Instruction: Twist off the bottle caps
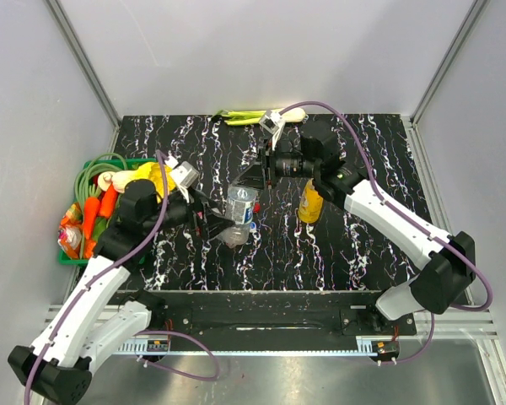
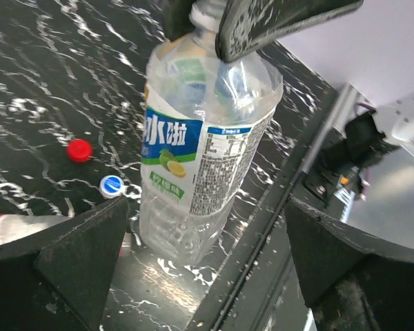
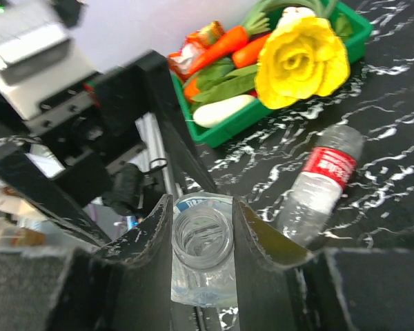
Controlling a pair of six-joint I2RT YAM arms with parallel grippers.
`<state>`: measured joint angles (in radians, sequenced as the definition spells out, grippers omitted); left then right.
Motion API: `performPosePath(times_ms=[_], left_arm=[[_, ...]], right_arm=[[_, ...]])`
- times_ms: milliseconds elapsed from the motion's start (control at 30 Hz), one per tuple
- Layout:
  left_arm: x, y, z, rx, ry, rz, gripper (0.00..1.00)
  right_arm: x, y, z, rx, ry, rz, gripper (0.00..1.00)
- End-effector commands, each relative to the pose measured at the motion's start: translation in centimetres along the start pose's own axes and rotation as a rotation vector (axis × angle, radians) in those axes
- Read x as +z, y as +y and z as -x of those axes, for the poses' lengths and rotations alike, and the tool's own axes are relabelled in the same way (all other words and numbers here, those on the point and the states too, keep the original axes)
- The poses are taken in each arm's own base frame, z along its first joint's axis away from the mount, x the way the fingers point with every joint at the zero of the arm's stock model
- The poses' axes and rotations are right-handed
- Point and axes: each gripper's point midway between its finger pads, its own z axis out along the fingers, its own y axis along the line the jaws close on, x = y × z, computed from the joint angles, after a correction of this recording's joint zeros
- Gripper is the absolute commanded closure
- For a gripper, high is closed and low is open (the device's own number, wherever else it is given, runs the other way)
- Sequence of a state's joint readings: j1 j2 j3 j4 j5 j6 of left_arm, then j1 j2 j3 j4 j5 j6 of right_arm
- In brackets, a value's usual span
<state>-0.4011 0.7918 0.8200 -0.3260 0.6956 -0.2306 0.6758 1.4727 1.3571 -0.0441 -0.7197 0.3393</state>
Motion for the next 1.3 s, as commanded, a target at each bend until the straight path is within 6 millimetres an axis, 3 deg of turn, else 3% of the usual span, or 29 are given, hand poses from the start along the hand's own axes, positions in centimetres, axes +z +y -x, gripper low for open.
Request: performPosePath(times_ms=[0,200,367,433,667,900,1267], left_arm=[[-1.7,1.9,3.5,0.089,-0.119,0.197,0.01],[-2.5,3.0,3.8,0.115,-0.15,0.273,0.01],[-2.0,3.3,3.3,0.106,-0.121,0.265,0.01],[-1.8,3.3,3.1,0.102,-0.108,0.259,0.01],[-1.2,3.6,2.5,0.092,-0.074,0.244,0.01],[-0.9,3.8,2.0,0.079,-0.037,0.241,0.01],[-0.4,4.0,1.3,0.062,-0.011,0.228,0.01]], right_arm=[[-0.9,-2.2,0.6,-0.128,-0.017,-0.139,1.0],[-1.1,-6.4,1.0,-0.167,-0.068,-0.335,1.0],[-1.8,-9.9,1.7,-0.211,-0.125,-0.504,1.0],[-2.0,-11.0,2.9,-0.256,-0.182,-0.555,1.0],[-3.4,-15.6,3.2,-0.329,-0.239,-0.774,1.0],[-3.0,-18.2,1.7,-0.318,-0.218,-0.841,1.0],[-2.5,-20.5,-3.6,-0.275,-0.163,-0.836,1.0]])
